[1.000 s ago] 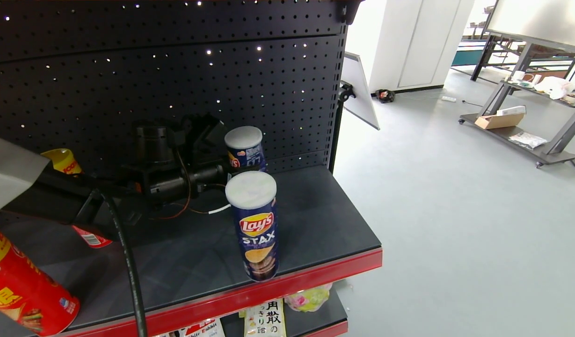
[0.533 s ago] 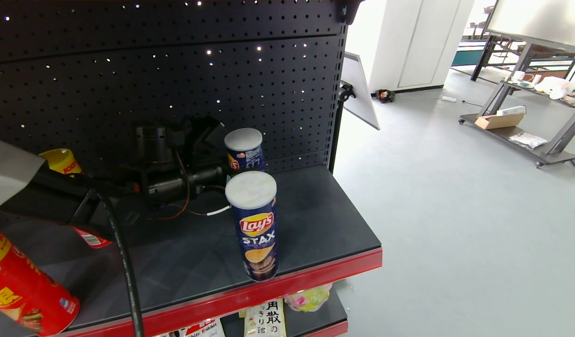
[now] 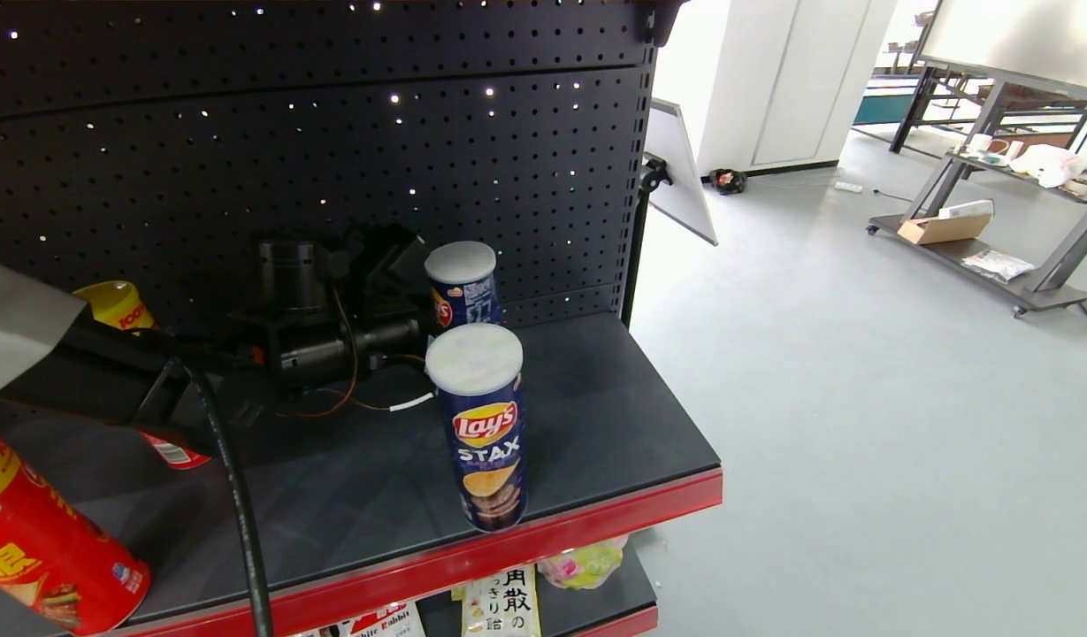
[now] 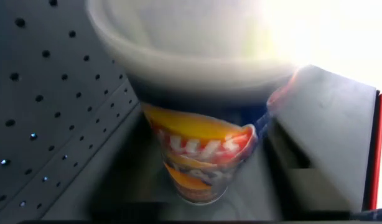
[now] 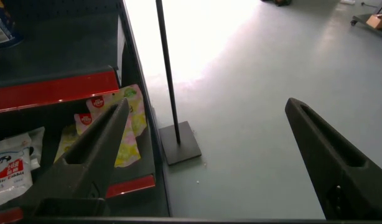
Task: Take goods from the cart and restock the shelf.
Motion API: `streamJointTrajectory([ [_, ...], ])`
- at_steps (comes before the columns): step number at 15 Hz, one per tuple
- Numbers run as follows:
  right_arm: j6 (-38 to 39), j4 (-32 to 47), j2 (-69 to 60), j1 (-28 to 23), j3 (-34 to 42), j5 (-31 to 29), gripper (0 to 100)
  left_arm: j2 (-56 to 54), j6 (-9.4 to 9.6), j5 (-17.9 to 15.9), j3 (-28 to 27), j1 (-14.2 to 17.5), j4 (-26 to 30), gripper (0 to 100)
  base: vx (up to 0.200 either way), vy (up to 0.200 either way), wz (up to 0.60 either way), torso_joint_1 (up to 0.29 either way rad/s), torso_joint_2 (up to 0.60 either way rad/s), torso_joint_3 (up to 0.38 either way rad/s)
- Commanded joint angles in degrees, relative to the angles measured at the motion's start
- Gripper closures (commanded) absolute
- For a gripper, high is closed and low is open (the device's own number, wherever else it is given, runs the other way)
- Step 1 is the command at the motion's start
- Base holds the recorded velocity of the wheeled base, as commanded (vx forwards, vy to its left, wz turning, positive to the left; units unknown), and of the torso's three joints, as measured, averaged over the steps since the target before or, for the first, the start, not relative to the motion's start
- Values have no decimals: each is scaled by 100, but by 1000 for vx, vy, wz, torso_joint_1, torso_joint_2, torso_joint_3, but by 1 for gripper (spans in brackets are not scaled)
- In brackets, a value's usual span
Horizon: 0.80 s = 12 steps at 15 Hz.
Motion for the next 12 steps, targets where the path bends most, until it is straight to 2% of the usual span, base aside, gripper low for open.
streamJointTrajectory([
  [1, 2, -2, 7, 1, 0, 3, 0, -29, -10, 1, -14, 37, -9, 0, 0, 0, 0, 0, 0, 0],
  [4, 2, -2, 7, 1, 0, 3, 0, -117, -10, 10, 30, 72, -9, 0, 0, 0, 0, 0, 0, 0],
  [7, 2, -2, 7, 1, 0, 12, 0, -557, -1, 28, 461, 186, -35, 0, 0, 0, 0, 0, 0, 0],
  [9, 2, -2, 7, 1, 0, 3, 0, -1181, -1, 63, 1094, 397, -44, 0, 0, 0, 0, 0, 0, 0],
  [12, 2, -2, 7, 1, 0, 3, 0, -2086, -1, 142, 1990, 467, -27, 0, 0, 0, 0, 0, 0, 0],
])
